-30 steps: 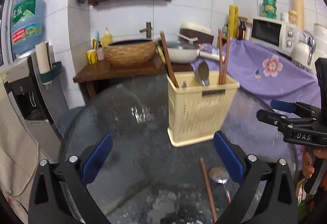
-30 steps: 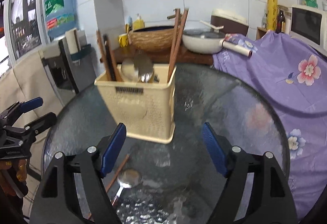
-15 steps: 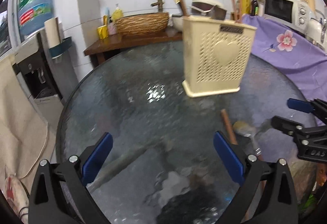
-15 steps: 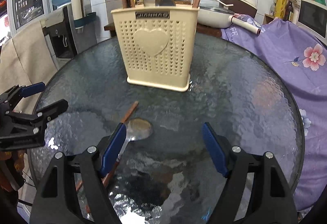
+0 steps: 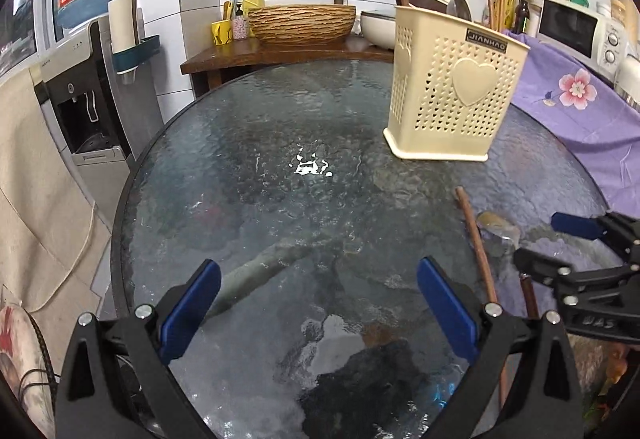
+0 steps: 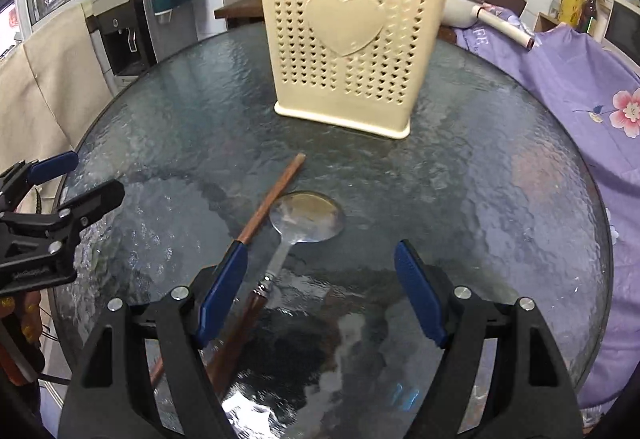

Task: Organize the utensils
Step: 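Close the right tool on the steel spoon handle while the left reaches the wooden chopstick, then close the left tool on the wooden chopstick while the right lifts the steel spoon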

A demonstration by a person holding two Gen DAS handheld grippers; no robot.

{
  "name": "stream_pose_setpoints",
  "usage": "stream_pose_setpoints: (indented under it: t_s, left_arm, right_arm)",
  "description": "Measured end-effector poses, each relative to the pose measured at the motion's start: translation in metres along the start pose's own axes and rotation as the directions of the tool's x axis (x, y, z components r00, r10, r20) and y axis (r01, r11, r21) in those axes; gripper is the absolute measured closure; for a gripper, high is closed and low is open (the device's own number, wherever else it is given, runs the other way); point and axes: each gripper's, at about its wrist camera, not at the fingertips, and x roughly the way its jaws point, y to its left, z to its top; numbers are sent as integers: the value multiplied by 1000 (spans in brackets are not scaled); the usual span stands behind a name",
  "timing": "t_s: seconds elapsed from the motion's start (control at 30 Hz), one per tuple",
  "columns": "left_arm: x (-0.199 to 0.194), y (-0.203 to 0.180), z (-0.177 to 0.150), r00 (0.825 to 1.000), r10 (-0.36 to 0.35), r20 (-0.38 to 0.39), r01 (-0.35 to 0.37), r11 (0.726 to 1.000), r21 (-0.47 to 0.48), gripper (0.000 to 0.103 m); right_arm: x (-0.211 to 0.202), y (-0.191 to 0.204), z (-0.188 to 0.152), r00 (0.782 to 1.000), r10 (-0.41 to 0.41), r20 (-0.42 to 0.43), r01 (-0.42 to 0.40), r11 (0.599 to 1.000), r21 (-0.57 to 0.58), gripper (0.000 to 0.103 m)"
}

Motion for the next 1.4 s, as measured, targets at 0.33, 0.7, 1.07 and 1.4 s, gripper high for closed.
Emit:
stream_pose_setpoints:
  t_s: [0.33, 0.7, 1.07, 1.4]
  left_arm:
    - [-1, -3, 2, 1000, -7, -1, 7, 1000, -4, 6]
    - [3, -5, 3, 1000, -7, -13, 7, 1000, -2, 6]
    - [3, -15, 6, 999, -40, -31, 41, 999, 33, 6]
    - [19, -57, 24, 963, -243, -113, 250, 967, 55, 26]
  right_arm:
    - [23, 2, 10, 996, 0, -91, 2, 1000, 15, 41]
    - [39, 14, 31, 992, 20, -123, -21, 1000, -1, 54]
    - [47, 12, 45, 986, 69, -154, -80, 995, -67, 55]
    - [30, -45, 24, 987, 70, -142, -73, 997, -20, 55]
